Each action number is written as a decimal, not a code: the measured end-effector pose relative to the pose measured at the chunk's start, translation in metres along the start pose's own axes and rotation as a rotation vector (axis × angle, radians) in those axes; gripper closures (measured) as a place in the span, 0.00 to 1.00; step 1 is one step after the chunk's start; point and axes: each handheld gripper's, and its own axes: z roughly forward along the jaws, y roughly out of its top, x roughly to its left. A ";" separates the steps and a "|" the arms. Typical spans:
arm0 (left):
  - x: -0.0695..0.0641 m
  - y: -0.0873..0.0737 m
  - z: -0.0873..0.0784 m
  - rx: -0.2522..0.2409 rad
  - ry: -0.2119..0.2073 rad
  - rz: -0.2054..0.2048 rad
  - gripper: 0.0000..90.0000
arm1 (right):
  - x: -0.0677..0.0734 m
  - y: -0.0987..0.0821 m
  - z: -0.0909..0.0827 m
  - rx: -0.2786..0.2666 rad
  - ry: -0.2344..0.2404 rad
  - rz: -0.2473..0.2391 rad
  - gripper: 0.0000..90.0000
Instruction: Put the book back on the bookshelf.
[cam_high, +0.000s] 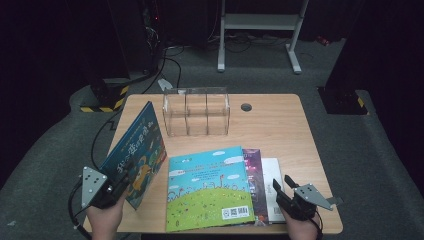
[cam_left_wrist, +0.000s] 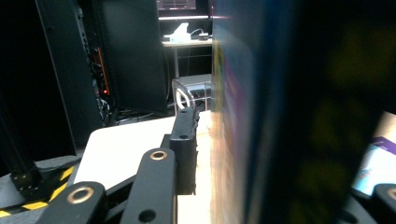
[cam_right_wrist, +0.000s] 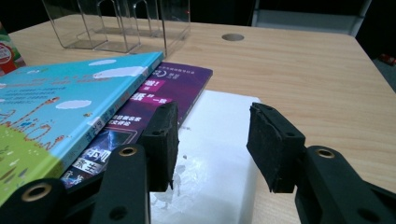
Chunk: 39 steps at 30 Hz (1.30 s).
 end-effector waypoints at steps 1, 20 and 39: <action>0.000 0.001 0.000 -0.001 -0.008 0.003 0.74 | 0.000 -0.001 0.000 0.007 -0.004 -0.003 0.58; 0.007 0.005 0.002 -0.042 -0.070 -0.031 0.83 | -0.019 -0.006 0.002 0.075 -0.067 -0.005 0.56; 0.002 0.010 0.004 -0.017 -0.087 0.028 0.91 | -0.057 -0.024 0.020 0.262 -0.161 0.045 0.54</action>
